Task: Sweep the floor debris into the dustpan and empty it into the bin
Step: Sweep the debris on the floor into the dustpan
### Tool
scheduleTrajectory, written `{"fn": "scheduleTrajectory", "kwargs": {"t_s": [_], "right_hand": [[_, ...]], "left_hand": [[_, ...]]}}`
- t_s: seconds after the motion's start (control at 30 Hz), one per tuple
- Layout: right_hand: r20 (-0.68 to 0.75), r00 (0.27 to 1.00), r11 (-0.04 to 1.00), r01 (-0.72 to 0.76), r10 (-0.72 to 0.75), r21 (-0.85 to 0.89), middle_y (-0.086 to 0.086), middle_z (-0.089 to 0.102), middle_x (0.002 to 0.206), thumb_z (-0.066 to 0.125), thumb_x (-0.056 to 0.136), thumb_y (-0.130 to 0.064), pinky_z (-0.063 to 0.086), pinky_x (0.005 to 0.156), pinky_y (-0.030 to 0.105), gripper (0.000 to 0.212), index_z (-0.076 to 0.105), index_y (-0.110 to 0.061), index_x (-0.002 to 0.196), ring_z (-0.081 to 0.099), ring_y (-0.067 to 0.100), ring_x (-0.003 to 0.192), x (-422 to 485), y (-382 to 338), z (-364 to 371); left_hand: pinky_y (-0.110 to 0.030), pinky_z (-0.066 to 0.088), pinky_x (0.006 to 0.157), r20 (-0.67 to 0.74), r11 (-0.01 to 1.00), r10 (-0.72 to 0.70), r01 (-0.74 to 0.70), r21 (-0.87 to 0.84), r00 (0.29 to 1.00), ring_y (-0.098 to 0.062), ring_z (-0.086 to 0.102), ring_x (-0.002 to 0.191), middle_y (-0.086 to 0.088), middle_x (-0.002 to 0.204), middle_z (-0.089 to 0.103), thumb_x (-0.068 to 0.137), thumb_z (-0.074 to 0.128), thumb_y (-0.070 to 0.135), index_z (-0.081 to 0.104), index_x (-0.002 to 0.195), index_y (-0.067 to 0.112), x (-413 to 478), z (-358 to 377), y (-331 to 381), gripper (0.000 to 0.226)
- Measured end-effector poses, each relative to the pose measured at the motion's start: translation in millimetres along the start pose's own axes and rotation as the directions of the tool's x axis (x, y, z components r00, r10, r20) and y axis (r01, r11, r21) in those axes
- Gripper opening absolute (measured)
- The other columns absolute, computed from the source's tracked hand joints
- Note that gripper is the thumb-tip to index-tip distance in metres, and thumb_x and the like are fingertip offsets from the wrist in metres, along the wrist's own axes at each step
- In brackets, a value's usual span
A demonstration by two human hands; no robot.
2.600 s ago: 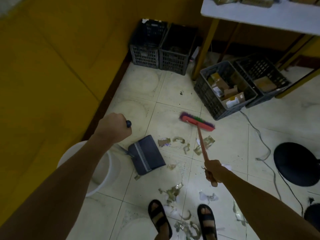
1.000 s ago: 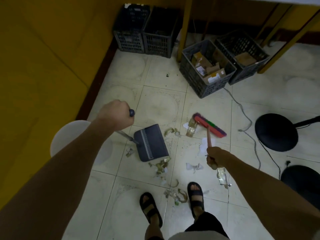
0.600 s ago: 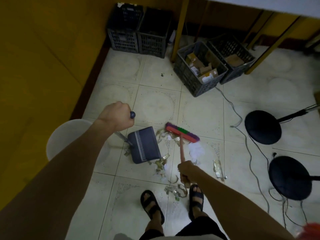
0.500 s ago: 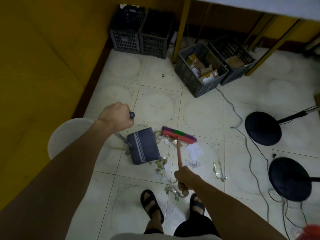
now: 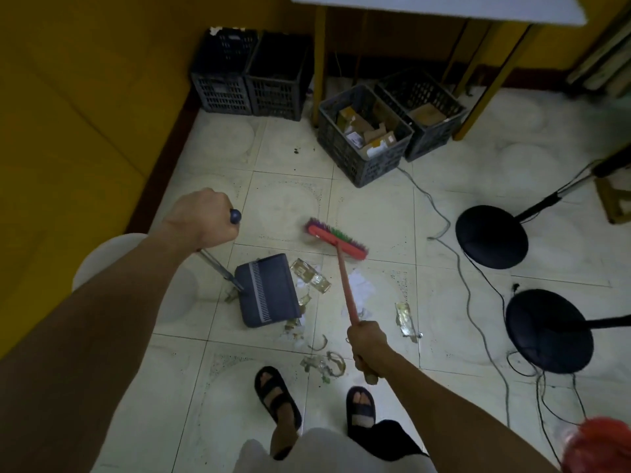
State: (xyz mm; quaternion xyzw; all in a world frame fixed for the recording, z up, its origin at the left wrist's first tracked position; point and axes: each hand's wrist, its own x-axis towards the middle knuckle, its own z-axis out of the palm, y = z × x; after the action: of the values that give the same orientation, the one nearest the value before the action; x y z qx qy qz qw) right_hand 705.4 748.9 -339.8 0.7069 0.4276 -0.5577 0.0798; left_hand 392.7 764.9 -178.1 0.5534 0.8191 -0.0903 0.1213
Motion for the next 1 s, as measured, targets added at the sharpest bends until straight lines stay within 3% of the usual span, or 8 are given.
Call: {"fn": "scheduleTrajectory", "kwargs": {"t_s": [0.17,0.27,0.4,0.53,0.63,0.77,0.9,1.0], "right_hand": [[-0.078,0.996,0.988,-0.028,0.040,0.149,0.010,0.051,0.057,0.040,0.089,-0.011,0.037,0.036,0.020,0.034,0.056,0.006,0.114,0.043,0.019,0.033,6,40,-65],[-0.132,0.983,0.976,-0.097,0.124,0.194,0.011,0.049,0.055,0.042,0.087,-0.008,0.037,0.036,0.017,0.033,0.053,0.005,0.114,0.042,0.017,0.033,1,68,-93],[-0.115,0.972,0.951,-0.172,0.207,0.258,0.011,0.046,0.048,0.039,0.085,-0.007,0.036,0.037,0.021,0.031,0.045,0.004,0.113,0.041,0.018,0.029,0,99,-102],[-0.051,0.967,0.902,-0.214,0.250,0.376,0.011,0.043,0.040,0.039,0.085,-0.004,0.032,0.032,0.013,0.005,0.038,-0.009,0.086,0.041,0.018,0.027,-11,98,-102],[-0.019,0.959,0.844,-0.239,0.282,0.480,0.007,0.036,0.059,0.039,0.093,0.001,0.031,0.029,0.013,0.027,0.034,-0.010,0.068,0.040,0.014,0.040,-5,81,-84],[0.057,0.965,0.790,-0.242,0.256,0.563,0.005,0.037,0.062,0.042,0.093,-0.002,0.034,0.030,0.012,0.025,0.035,-0.009,0.071,0.040,0.012,0.034,-9,44,-37],[0.172,0.966,0.766,-0.258,0.193,0.589,0.006,0.040,0.053,0.046,0.095,-0.003,0.038,0.037,0.020,0.025,0.036,-0.009,0.073,0.040,0.012,0.042,-29,-1,8],[0.200,0.960,0.783,-0.275,0.195,0.558,0.006,0.042,0.064,0.051,0.090,0.001,0.040,0.040,0.018,0.024,0.036,-0.010,0.075,0.041,0.011,0.050,-48,-21,46]], "left_hand": [[-0.032,0.050,0.066,-0.028,0.994,0.085,-0.083,0.071,0.996,-0.034,0.062,0.075,-0.016,0.074,0.061,0.087,0.051,0.026,0.047,0.057,0.010,-14,-4,66,0.035],[-0.029,0.044,0.064,-0.006,0.987,0.126,-0.125,0.103,0.992,-0.033,0.061,0.077,-0.013,0.078,0.058,0.087,0.051,0.027,0.054,0.069,0.007,-17,0,93,0.027],[-0.027,0.039,0.059,0.011,0.979,0.186,-0.186,0.083,0.983,-0.029,0.053,0.066,-0.010,0.066,0.049,0.086,0.050,0.024,0.047,0.059,0.009,-15,11,109,0.031],[-0.027,0.038,0.059,0.006,0.974,0.222,-0.222,0.037,0.975,-0.030,0.052,0.063,-0.008,0.060,0.043,0.083,0.050,0.023,0.042,0.053,0.012,-17,17,108,0.033],[-0.028,0.039,0.059,0.010,0.976,0.219,-0.219,0.011,0.976,-0.029,0.050,0.062,-0.006,0.059,0.041,0.083,0.050,0.022,0.043,0.052,0.011,-26,26,90,0.034],[-0.028,0.038,0.059,0.007,0.978,0.207,-0.207,-0.013,0.978,-0.029,0.050,0.062,-0.006,0.061,0.042,0.083,0.051,0.023,0.047,0.056,0.009,-41,32,56,0.031],[-0.028,0.037,0.056,-0.014,0.983,0.177,-0.177,-0.042,0.984,-0.029,0.051,0.060,-0.005,0.055,0.040,0.083,0.051,0.023,0.039,0.049,0.013,-54,28,18,0.038],[-0.027,0.035,0.056,-0.019,0.988,0.140,-0.141,-0.069,0.990,-0.028,0.050,0.060,-0.004,0.055,0.039,0.084,0.053,0.023,0.037,0.049,0.014,-63,26,-8,0.039]]}}
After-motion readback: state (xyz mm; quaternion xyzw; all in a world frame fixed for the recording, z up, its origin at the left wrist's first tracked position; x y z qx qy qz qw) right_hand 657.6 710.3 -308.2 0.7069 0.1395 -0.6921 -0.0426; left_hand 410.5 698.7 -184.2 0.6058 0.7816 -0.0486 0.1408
